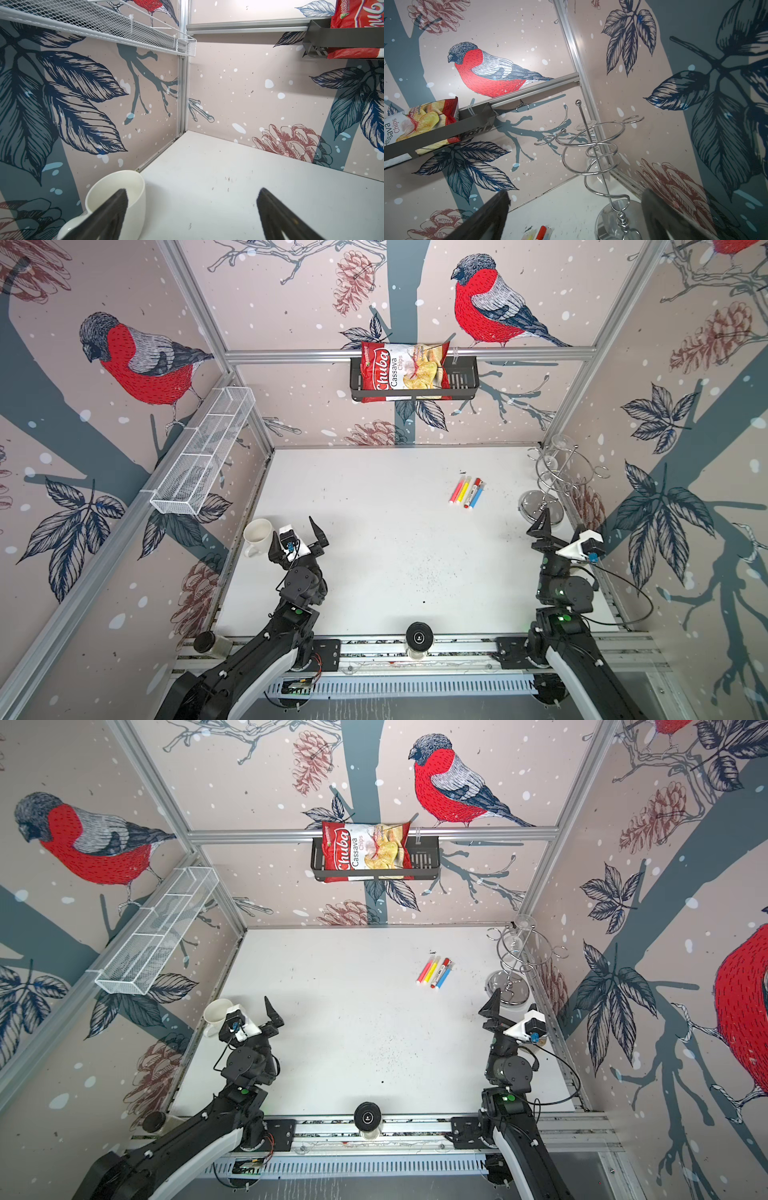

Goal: Insert pens into pen caps
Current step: Reset both arms

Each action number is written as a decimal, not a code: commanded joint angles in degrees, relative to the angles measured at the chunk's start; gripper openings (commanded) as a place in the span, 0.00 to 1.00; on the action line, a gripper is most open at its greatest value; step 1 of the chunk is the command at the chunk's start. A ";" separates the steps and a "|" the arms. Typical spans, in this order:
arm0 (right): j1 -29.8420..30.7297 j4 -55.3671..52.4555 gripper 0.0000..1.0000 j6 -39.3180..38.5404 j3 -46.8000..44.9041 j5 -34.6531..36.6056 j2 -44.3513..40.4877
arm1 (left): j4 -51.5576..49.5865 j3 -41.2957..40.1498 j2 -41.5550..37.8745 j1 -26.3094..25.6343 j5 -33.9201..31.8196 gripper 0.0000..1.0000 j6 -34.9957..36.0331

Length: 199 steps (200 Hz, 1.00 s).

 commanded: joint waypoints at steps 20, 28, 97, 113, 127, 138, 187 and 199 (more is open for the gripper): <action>-1.82 5.27 1.00 0.03 -13.22 -1.23 1.99 | 11.17 -8.45 4.43 1.69 2.68 0.97 -0.67; -2.10 6.27 0.99 0.08 -13.19 -1.38 2.87 | 11.86 -8.38 5.12 2.17 3.01 0.97 -0.86; -4.13 15.88 1.00 0.51 -13.28 -3.17 12.49 | 18.84 -8.26 11.70 3.95 4.84 0.97 -1.40; -4.39 18.34 0.99 0.65 -13.26 -3.48 14.90 | 21.09 -8.18 13.65 4.46 5.27 0.97 -1.31; -4.64 20.46 1.00 0.77 -13.26 -3.30 17.00 | 23.29 -8.14 15.67 4.99 5.90 0.97 -1.14; -4.92 22.36 1.00 0.87 -13.24 -3.28 18.84 | 25.31 -8.02 17.51 5.42 6.22 0.97 -1.05; -5.70 32.21 0.99 1.09 -12.92 -4.23 28.50 | 33.48 -7.21 25.29 6.29 6.44 0.97 -0.09; -5.80 33.24 1.00 1.21 -12.65 -4.55 29.98 | 35.82 -7.00 27.50 6.61 6.46 0.97 0.20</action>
